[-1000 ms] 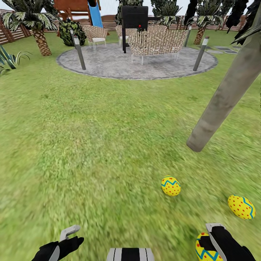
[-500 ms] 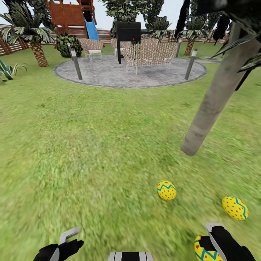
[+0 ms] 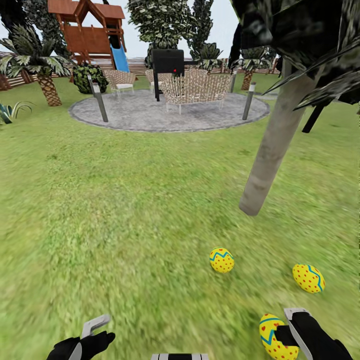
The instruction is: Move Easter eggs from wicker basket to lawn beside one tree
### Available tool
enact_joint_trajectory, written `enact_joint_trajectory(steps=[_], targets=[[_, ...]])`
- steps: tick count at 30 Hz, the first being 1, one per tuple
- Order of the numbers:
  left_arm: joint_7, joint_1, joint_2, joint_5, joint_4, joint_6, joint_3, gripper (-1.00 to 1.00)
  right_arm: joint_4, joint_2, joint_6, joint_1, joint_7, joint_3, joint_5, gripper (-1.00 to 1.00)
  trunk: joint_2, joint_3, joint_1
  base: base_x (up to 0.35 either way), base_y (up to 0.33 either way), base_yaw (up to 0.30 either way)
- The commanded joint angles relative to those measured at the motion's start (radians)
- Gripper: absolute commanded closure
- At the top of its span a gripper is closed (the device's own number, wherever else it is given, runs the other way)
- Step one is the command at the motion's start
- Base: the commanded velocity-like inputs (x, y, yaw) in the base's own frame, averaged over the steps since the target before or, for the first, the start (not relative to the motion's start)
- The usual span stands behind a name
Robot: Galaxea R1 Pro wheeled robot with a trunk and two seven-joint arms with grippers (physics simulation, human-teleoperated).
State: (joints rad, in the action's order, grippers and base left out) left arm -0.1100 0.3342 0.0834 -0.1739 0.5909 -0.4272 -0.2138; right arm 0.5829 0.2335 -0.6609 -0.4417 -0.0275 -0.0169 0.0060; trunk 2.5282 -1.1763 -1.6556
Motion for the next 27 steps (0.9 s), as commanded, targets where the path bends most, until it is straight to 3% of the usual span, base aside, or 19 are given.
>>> enact_joint_trajectory(steps=[1, 10, 27], targets=[[-0.003, 0.0, 0.0, -0.004, 0.001, -0.007, -0.004, -1.0, 0.002, 0.0, -0.005, 0.0, -0.002, -0.001, 0.0, -1.0, 0.0, 0.003, 0.001, -0.222, 0.0, 0.0], [-0.004, 0.0, -0.001, -0.004, 0.0, -0.007, -0.004, -1.0, 0.002, 0.0, -0.005, 0.0, -0.001, -0.001, 0.0, -1.0, -0.002, 0.039, 0.005, -0.035, 0.0, -0.032], [-0.004, 0.0, -0.001, -0.003, -0.019, -0.005, -0.001, -1.0, 0.002, 0.001, -0.006, 0.0, 0.004, -0.002, -0.001, -1.0, -0.006, 0.116, 0.013, 0.0, 0.0, -0.248]])
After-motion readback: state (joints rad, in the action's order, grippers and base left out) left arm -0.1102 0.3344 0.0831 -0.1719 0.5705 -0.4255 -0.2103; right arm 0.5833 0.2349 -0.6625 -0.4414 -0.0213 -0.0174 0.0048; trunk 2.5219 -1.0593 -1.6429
